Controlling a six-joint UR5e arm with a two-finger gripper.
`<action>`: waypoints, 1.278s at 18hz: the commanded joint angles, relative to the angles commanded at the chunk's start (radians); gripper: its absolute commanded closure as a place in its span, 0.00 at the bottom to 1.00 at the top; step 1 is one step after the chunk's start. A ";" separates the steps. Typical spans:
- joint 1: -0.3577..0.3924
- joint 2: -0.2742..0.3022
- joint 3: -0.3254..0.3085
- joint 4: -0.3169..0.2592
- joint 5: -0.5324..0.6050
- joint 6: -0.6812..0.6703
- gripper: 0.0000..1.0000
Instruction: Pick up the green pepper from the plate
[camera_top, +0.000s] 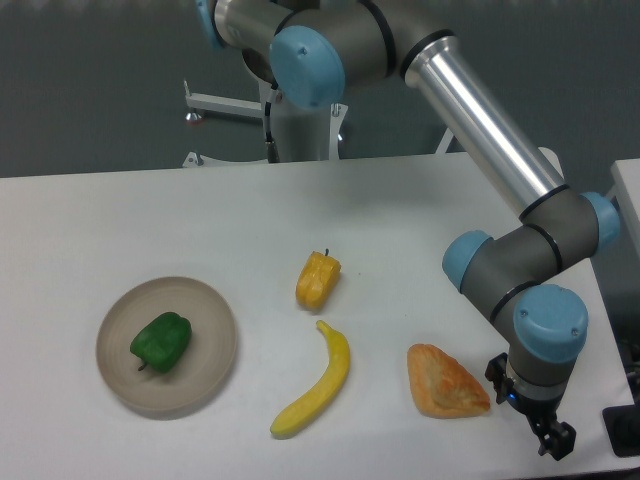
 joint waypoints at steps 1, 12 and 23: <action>0.000 0.000 -0.002 0.002 0.000 0.000 0.00; -0.006 0.052 -0.047 -0.003 -0.011 -0.012 0.00; -0.179 0.239 -0.288 -0.006 -0.072 -0.404 0.00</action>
